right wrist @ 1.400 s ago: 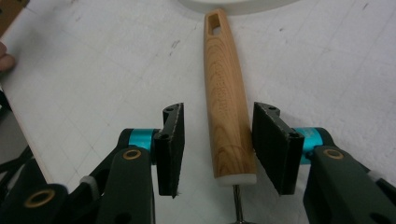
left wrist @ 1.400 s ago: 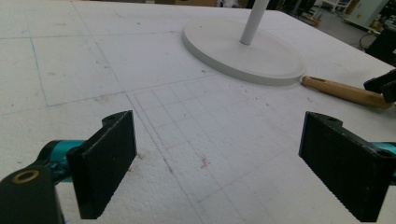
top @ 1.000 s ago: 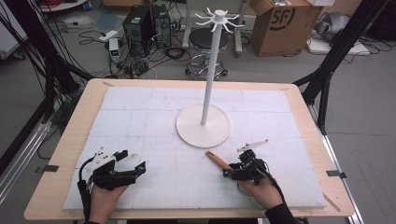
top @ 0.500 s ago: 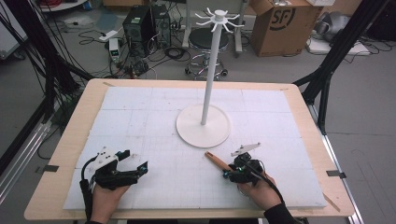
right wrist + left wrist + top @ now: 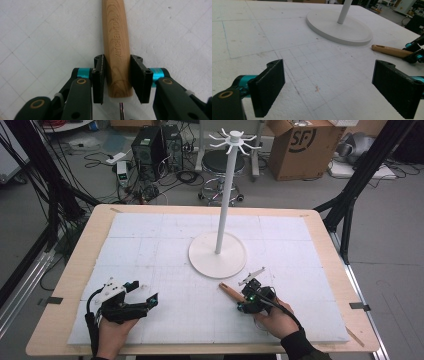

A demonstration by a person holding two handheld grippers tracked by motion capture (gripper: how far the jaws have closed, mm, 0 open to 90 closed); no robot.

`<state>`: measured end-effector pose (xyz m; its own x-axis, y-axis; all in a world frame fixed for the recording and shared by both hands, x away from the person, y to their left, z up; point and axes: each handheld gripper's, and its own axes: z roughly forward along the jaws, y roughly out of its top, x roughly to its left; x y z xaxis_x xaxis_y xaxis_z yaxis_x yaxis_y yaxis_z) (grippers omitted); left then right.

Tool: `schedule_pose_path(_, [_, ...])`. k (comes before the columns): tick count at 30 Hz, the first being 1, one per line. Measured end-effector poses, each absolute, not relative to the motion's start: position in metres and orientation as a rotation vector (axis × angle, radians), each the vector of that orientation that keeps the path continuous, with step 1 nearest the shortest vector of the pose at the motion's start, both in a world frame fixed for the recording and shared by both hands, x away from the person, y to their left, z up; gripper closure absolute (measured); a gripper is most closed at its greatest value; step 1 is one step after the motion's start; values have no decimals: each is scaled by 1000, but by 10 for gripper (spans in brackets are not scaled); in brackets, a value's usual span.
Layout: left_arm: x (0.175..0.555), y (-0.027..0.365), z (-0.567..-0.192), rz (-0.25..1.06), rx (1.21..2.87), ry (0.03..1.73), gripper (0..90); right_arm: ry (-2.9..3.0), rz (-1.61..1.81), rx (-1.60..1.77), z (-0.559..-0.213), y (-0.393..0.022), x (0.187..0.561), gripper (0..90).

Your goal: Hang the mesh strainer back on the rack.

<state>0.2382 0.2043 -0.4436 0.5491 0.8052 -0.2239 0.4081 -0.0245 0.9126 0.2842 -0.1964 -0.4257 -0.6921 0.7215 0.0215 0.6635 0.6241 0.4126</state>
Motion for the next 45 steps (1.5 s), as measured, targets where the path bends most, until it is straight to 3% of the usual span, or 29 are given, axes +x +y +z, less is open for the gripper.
schedule_pose_path(14, [240,208,-444,431,1629,1052,117,2669,771,1181,-428,-211,282,688])
schedule_pose_path(32, [239,208,-444,431,1629,1051,117,2129,1688,1294,-398,-252,288,686])
schedule_pose_path(45, [239,206,-444,431,1634,1047,117,1762,2059,1172,-357,-252,302,686])
